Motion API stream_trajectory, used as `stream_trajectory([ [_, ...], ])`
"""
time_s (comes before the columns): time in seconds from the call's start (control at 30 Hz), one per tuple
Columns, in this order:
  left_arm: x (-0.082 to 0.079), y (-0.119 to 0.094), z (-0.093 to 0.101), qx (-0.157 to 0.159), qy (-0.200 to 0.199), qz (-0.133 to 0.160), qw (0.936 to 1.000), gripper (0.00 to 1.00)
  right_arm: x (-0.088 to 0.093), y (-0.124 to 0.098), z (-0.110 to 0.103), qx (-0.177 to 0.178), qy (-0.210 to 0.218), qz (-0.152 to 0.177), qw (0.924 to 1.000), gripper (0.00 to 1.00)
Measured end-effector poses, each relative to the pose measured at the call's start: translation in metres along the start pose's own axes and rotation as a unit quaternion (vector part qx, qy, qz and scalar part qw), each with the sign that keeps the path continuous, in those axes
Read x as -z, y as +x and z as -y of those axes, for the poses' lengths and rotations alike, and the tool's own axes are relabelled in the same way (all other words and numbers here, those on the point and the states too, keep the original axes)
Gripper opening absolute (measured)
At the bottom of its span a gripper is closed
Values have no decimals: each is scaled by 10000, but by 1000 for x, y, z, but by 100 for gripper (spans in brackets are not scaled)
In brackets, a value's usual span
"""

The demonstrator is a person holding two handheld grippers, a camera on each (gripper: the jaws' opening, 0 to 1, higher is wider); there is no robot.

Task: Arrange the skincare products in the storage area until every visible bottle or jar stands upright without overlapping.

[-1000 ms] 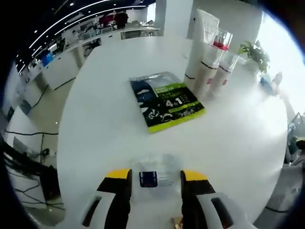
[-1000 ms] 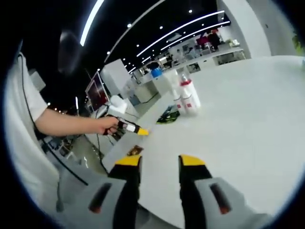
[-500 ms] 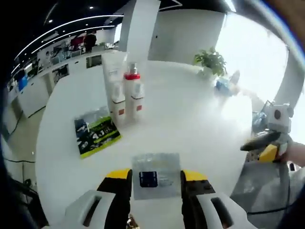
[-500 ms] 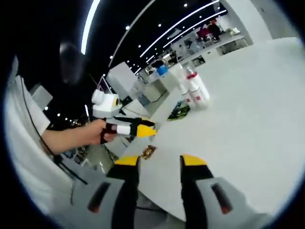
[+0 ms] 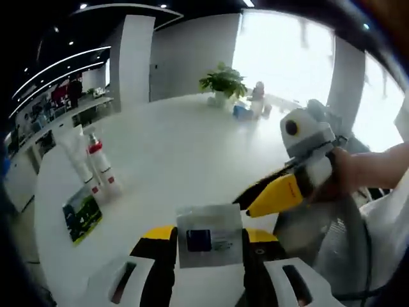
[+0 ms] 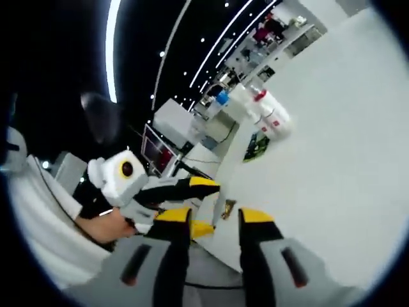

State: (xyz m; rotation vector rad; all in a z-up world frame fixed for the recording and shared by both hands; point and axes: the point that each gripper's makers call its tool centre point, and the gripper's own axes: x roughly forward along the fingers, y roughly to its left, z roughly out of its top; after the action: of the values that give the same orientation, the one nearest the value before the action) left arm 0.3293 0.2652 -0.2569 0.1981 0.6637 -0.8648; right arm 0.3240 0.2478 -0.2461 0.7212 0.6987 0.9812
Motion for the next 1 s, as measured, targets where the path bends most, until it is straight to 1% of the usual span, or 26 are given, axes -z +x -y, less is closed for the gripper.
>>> stream_trajectory([
  [0.07, -2, -1, 12, 78, 188, -12, 9998, 42, 1, 0, -1, -20, 47, -16, 10000, 27],
  [0.17, -2, -2, 22, 89, 458, -50, 9989, 42, 3, 0, -3, -50, 53, -69, 9999, 25],
  [0.2, -2, -2, 27, 122, 536, -52, 9985, 42, 8, 2, -5, -71, 46, -203, 9998, 25],
  [0.27, -3, -2, 35, 159, 685, -45, 9975, 42, 15, 4, -6, -88, 34, -365, 9993, 23],
  [0.33, -5, -2, 38, 181, 742, -32, 9971, 42, 19, 5, -8, -118, 5, -473, 9988, 18],
  [0.37, -7, -2, 39, 188, 773, -8, 9968, 42, 22, 4, -9, -148, -10, -562, 9983, 13],
  [0.43, -9, -2, 40, 198, 769, 23, 9968, 42, 27, 4, -12, -235, 84, -682, 9974, 6],
  [0.47, -8, -2, 41, 216, 792, -19, 9966, 42, 26, 3, -11, -219, 56, -671, 9975, 6],
  [0.53, -8, -3, 41, 217, 830, 7, 9963, 42, 26, 2, -11, -244, 88, -676, 9974, 5],
  [0.57, -8, -3, 42, 249, 803, 41, 9965, 42, 26, 1, -11, -239, 127, -692, 9972, 5],
  [0.63, -7, -4, 42, 312, 810, 15, 9962, 43, 24, 1, -13, -295, 50, -648, 9975, 4],
  [0.67, -6, -5, 43, 354, 811, 29, 9961, 44, 26, 0, -12, -268, 88, -694, 9972, 3],
  [0.7, -4, -7, 46, 538, 713, 7, 9960, 45, 26, 0, -12, -267, 79, -691, 9972, 3],
  [0.73, -4, -8, 47, 587, 663, 8, 9961, 46, 26, -1, -12, -285, 103, -708, 9970, 3],
  [0.83, -2, -13, 41, 692, 474, 99, 9964, 51, 26, -2, -12, -298, 148, -691, 9971, 3],
  [0.9, 0, -16, 36, 801, 97, 179, 9966, 52, 25, -3, -15, -390, 243, -674, 9967, 2],
  [0.93, -1, -19, 32, 893, -139, 263, 9956, 51, 25, -4, -17, -445, 289, -668, 9964, 2],
  [0.97, 0, -20, 30, 938, -345, 284, 9946, 49, 24, -3, -18, -511, 337, -664, 9959, 2],
  [1.0, -1, -23, 25, 995, -626, 324, 9925, 48, 24, -4, -24, -674, 435, -652, 9946, 2],
])
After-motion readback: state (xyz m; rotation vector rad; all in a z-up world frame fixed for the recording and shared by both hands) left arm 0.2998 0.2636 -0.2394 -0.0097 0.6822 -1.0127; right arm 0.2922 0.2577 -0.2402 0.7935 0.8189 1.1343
